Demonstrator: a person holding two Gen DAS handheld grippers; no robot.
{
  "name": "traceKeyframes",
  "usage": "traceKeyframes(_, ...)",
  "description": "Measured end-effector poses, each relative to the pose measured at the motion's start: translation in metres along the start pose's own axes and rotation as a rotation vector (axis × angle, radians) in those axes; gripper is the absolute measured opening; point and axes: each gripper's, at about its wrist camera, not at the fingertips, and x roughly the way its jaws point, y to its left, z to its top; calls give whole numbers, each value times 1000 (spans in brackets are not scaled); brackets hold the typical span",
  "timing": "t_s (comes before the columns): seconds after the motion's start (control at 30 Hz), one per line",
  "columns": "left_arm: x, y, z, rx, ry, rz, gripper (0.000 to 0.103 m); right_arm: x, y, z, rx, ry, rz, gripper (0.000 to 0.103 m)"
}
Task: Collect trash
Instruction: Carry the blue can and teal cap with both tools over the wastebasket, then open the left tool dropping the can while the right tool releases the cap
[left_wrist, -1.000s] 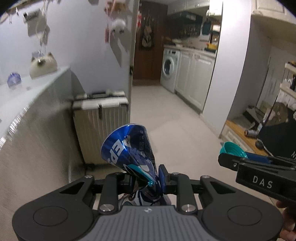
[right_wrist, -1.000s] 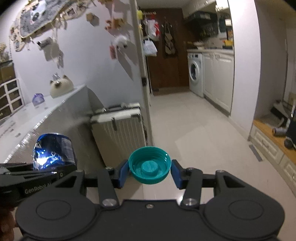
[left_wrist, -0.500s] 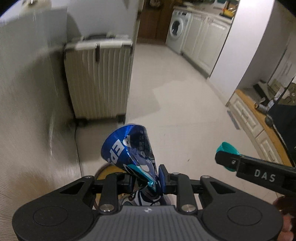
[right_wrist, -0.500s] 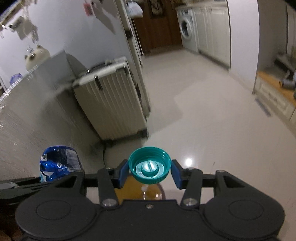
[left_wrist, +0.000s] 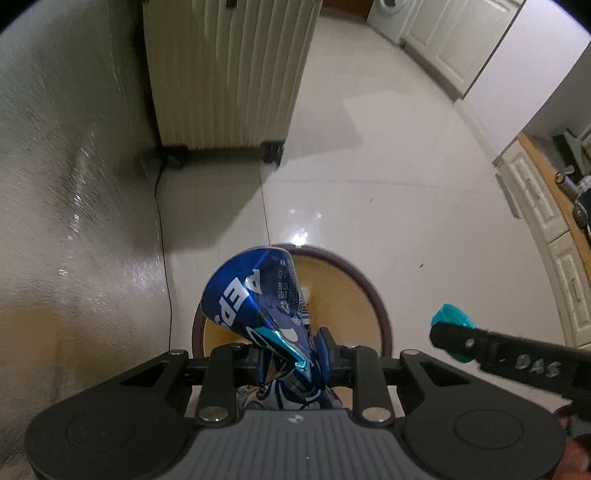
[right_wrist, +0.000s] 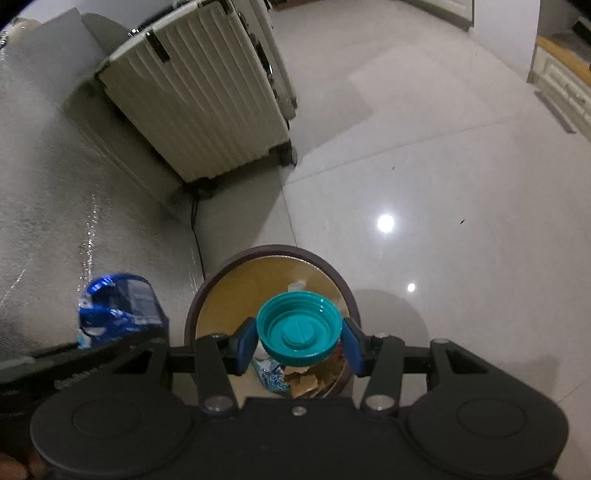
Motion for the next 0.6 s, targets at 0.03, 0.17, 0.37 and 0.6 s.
traceKeyframes(0.03,7,2,2,8,7,2,27,8,-1,1,8,17,5,50)
traceKeyframes(0.17,32,6,8,29,20,18,29,33,-2,7,24,77,6,50)
traceKeyframes(0.37,53,9,8,59,43,50,61,60,-5,13,67,124,36,50)
traceKeyframes(0.6,61,35,-1,-15,80,97,66,73,3,18,27,109,-4,62)
